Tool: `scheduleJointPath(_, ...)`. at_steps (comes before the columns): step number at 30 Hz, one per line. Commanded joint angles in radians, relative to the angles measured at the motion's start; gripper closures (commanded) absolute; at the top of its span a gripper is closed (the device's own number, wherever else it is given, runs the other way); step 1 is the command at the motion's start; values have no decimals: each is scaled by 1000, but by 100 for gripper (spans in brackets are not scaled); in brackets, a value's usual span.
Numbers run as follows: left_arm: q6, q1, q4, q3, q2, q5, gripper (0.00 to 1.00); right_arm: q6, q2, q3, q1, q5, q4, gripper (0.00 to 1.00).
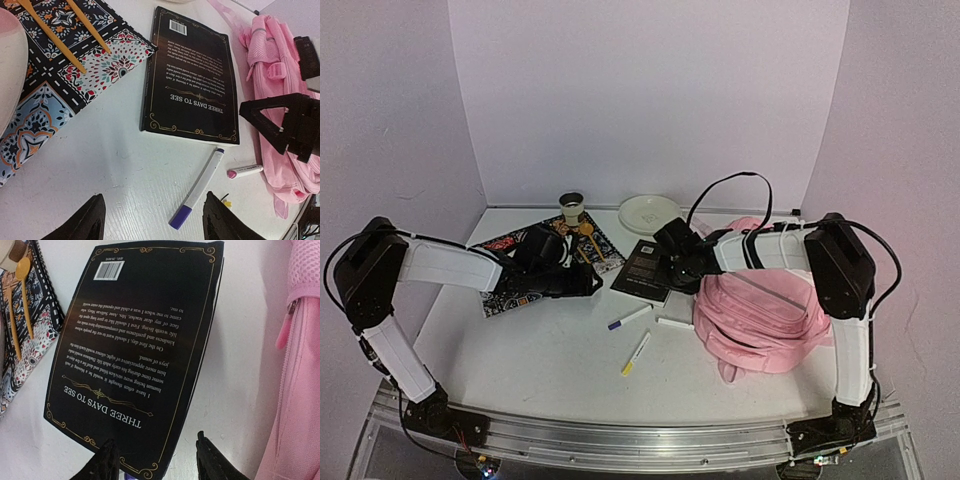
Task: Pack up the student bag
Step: Pick up the book from the center of the board.
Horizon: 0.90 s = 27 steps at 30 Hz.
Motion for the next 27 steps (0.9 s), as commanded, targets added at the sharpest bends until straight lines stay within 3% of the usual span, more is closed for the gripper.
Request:
scheduleJointPath(1, -13, 3, 11, -19, -65, -4, 32, 82, 50, 42, -15, 9, -17, 48)
scheduleJointPath(16, -24, 3, 13, -8, -32, 5, 33, 121, 91, -33, -49, -142, 167, 57)
scheduleJointPath(27, -35, 3, 19, -10, -10, 17, 34, 167, 57, -133, -78, -243, 326, 86)
